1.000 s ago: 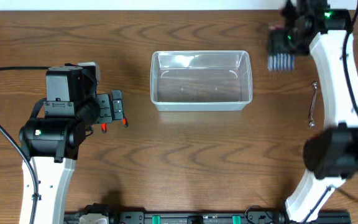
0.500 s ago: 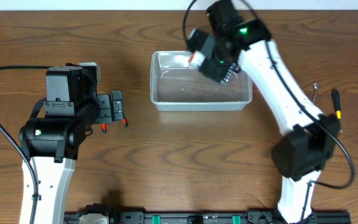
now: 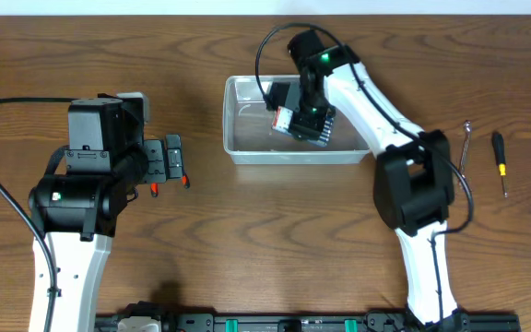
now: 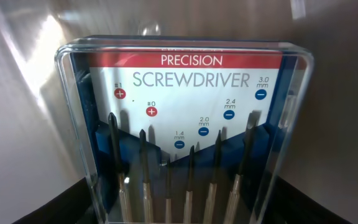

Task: Pack container
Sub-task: 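Carry the case into the clear container and release it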

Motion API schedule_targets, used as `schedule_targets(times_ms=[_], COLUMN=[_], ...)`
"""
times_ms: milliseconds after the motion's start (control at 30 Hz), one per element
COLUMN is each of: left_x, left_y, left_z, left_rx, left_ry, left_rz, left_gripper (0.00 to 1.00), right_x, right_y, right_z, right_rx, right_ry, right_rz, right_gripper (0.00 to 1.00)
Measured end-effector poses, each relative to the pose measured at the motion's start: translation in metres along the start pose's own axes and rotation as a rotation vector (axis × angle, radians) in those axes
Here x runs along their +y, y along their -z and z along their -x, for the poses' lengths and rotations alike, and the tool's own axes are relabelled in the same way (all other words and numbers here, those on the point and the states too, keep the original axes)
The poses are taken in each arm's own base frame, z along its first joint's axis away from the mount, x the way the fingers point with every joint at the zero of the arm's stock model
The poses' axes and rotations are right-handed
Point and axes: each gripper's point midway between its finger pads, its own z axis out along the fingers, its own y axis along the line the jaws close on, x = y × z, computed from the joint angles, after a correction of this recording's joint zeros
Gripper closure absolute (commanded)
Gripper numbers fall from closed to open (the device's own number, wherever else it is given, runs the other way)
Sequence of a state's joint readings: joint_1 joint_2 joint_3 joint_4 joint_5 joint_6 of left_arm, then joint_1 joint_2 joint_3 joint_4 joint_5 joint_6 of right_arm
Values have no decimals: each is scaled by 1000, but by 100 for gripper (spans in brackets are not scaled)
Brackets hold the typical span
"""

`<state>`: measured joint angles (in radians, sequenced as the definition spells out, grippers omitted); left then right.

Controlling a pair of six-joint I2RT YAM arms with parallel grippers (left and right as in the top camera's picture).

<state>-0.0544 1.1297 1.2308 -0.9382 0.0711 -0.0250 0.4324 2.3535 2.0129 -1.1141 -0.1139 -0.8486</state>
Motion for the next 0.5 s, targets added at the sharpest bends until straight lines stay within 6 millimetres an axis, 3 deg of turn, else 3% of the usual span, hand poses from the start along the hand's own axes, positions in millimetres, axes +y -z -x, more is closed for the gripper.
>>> schedule_targets(times_ms=[100, 300, 367, 433, 500], left_x=[0, 0, 0, 0, 0], left_y=[0, 0, 0, 0, 0], left_z=[-1, -3, -4, -4, -4], left_rx=[3, 14, 16, 16, 16], left_ry=[0, 0, 0, 0, 0], left_rz=[0, 1, 1, 1, 1], left_gripper=[2, 2, 2, 2, 2], right_x=[4, 5, 6, 7, 9], right_y=[-20, -23, -23, -23, -23], right_z=[-7, -9, -10, -12, -13], right_rx=[32, 41, 44, 50, 56], right_ry=[-5, -5, -5, -4, -5], right_rz=[36, 45, 49, 55, 62], right_gripper=[99, 94, 73, 41, 35])
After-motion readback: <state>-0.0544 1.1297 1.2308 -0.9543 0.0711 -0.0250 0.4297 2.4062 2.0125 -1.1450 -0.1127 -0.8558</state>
